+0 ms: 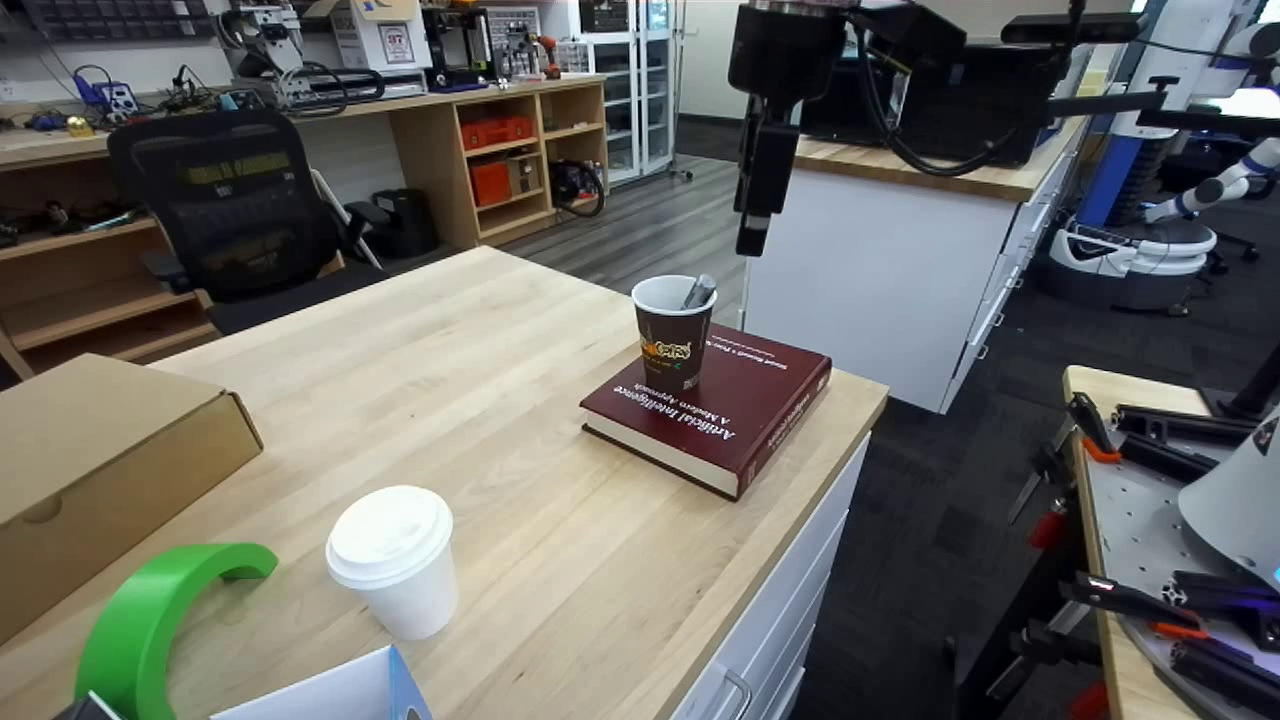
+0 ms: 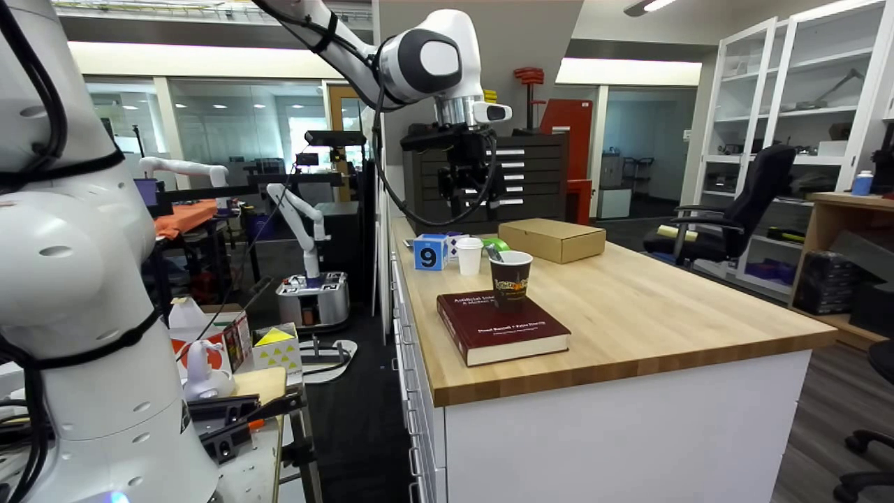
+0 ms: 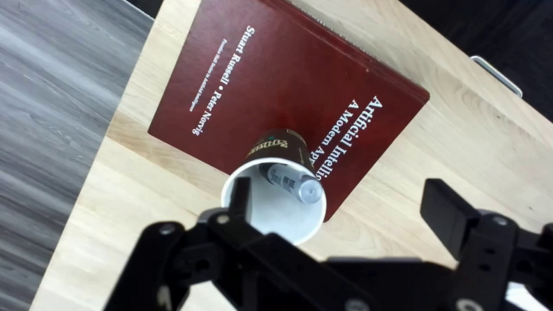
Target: Put the black marker on the book
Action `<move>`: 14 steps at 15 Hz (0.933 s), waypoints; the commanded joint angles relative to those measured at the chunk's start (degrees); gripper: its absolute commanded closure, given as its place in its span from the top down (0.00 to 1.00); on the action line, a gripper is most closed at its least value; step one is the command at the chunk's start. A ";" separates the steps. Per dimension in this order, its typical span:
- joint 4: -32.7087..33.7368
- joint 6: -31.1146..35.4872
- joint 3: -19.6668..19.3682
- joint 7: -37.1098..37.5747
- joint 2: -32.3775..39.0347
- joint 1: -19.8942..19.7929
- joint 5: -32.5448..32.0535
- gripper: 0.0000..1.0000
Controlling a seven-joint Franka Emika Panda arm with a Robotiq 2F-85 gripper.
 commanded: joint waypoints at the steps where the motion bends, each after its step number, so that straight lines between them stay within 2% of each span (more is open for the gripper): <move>1: 4.55 -0.05 0.12 4.34 4.65 0.31 -1.67 1.00; 14: 8.81 -0.05 -1.05 6.35 13.37 0.56 -2.22 1.00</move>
